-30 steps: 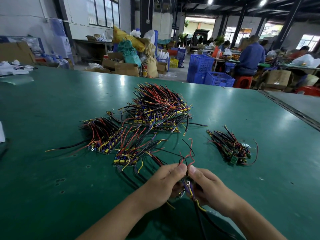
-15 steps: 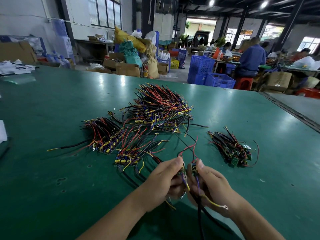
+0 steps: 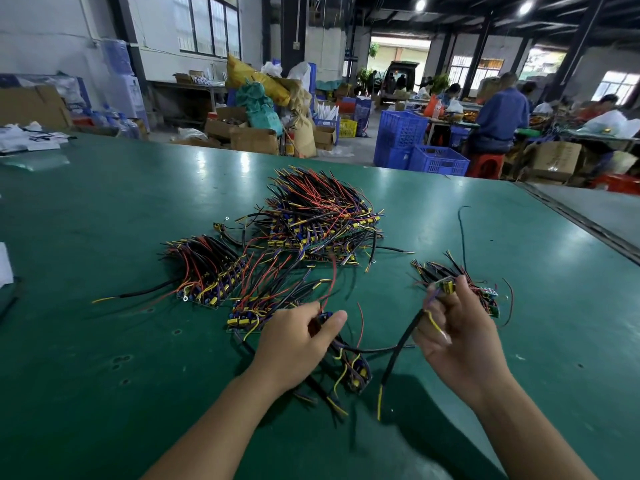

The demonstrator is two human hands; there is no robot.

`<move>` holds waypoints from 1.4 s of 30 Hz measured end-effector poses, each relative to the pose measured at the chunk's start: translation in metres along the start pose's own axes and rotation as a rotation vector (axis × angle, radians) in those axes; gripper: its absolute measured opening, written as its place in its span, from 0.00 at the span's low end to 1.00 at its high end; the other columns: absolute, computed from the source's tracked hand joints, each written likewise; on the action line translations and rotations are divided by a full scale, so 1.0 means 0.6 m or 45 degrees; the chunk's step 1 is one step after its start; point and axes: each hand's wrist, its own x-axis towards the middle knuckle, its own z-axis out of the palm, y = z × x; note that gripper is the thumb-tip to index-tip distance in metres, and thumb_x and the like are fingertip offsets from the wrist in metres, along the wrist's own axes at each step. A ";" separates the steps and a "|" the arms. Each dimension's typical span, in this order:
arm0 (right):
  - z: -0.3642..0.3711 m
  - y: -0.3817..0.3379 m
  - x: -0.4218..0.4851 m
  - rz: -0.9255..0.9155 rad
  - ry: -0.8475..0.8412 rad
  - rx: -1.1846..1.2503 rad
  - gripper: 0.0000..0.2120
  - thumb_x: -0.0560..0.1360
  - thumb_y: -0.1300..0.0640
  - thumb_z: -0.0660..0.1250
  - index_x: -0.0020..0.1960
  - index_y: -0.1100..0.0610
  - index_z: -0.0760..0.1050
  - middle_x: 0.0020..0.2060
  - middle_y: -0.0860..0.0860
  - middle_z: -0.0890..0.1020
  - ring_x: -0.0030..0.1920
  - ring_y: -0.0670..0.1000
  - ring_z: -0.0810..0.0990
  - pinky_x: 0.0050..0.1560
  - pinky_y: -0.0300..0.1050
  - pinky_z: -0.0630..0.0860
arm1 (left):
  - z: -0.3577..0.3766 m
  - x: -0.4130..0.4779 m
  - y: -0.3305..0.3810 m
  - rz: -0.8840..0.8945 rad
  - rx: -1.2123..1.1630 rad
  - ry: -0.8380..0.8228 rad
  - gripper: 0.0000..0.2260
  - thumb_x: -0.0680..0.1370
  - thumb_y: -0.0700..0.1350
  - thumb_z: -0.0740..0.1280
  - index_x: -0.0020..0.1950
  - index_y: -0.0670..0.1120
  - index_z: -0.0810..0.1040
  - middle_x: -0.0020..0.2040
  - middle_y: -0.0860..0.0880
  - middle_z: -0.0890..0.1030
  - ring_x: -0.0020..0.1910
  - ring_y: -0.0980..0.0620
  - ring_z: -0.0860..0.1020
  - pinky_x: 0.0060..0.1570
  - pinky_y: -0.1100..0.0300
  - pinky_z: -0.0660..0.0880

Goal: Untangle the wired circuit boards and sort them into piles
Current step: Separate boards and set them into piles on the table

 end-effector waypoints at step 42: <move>0.014 0.103 -0.004 -0.059 -0.016 -0.734 0.12 0.74 0.56 0.69 0.57 0.59 0.80 0.35 0.49 0.83 0.36 0.45 0.80 0.36 0.35 0.76 | 0.037 -0.018 0.040 0.464 -0.310 0.096 0.04 0.68 0.38 0.76 0.41 0.43 0.86 0.38 0.53 0.78 0.36 0.60 0.78 0.40 0.68 0.73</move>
